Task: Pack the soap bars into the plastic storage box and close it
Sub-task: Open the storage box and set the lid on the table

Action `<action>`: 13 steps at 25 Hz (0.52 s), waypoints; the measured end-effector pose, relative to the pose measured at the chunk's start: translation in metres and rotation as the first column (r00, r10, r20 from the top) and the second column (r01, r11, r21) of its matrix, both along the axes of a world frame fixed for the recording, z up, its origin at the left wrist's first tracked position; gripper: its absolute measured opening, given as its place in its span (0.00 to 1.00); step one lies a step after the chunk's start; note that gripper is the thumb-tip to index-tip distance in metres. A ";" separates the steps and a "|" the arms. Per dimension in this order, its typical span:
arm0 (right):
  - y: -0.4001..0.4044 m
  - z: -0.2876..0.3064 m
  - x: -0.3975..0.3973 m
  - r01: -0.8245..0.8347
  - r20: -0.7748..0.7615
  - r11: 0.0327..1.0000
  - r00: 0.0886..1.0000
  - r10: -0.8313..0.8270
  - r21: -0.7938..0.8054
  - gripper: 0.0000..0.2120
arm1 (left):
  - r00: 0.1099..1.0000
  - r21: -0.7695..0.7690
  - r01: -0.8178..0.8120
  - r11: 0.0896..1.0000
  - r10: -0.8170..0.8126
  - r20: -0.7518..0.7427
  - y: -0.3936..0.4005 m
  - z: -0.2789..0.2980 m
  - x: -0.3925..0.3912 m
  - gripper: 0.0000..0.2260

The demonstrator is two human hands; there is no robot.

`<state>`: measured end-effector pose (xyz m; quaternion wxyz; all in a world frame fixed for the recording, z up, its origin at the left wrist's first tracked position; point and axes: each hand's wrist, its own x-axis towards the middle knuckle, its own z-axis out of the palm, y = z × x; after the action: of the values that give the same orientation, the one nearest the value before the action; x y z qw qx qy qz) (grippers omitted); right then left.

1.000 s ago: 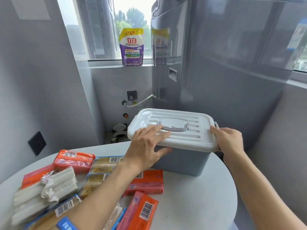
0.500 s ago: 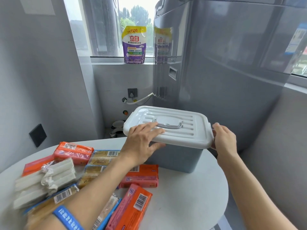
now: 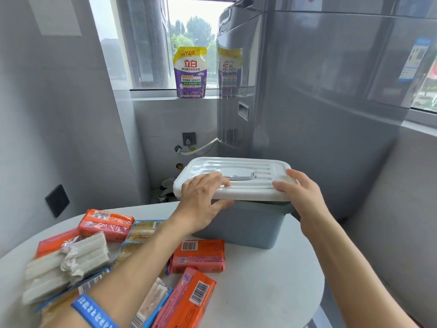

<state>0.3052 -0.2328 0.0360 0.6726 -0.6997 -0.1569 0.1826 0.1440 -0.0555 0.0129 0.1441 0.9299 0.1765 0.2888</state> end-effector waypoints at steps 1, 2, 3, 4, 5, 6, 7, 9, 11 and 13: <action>0.002 0.000 -0.003 0.034 0.019 0.999 0.999 -0.035 0.016 0.30 | 1.000 -0.003 0.001 1.000 -0.001 0.006 0.001 0.002 0.000 0.17; 0.004 0.002 -0.006 0.077 0.034 0.997 0.996 -0.078 0.016 0.31 | 1.000 -0.004 0.005 1.000 -0.005 0.013 0.001 0.002 -0.001 0.17; 0.004 0.003 -0.008 0.124 0.077 0.992 0.989 -0.123 -0.005 0.31 | 1.000 -0.001 0.009 1.000 -0.009 0.017 -0.001 0.002 -0.001 0.17; 0.004 0.005 -0.009 0.166 0.152 0.984 0.976 -0.154 -0.070 0.29 | 1.000 0.007 0.007 1.000 -0.008 0.020 -0.003 0.001 -0.002 0.17; 0.003 0.006 -0.007 0.194 0.230 0.973 0.960 -0.162 -0.122 0.26 | 1.000 0.008 -0.006 1.000 0.006 0.021 -0.005 -0.001 -0.003 0.19; 0.001 0.008 -0.007 0.205 0.272 0.969 0.949 -0.161 -0.140 0.23 | 0.999 -0.004 -0.031 1.000 0.031 0.023 -0.008 -0.002 -0.005 0.21; 0.000 0.010 -0.006 0.187 0.246 0.979 0.956 -0.161 -0.086 0.21 | 0.997 -0.025 -0.063 0.998 0.064 0.032 -0.010 -0.002 -0.006 0.25; -0.003 0.015 -0.001 0.130 0.007 0.982 0.991 -0.132 0.134 0.21 | 0.987 -0.023 -0.122 0.992 0.124 0.104 -0.014 -0.001 -0.010 0.32; -0.008 0.020 0.005 0.179 -0.231 0.938 0.967 -0.112 0.297 0.23 | 0.968 0.044 -0.133 0.990 0.120 0.220 -0.019 0.000 -0.011 0.37; -0.016 0.020 0.015 0.309 -0.361 0.877 0.917 -0.171 0.367 0.23 | 0.957 0.118 -0.143 0.983 0.107 0.271 -0.028 0.000 -0.010 0.40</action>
<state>0.3197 -0.2492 0.0560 0.8401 -0.5154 0.0071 0.1691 0.1339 -0.0834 0.0130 0.0840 0.8777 0.1943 0.4298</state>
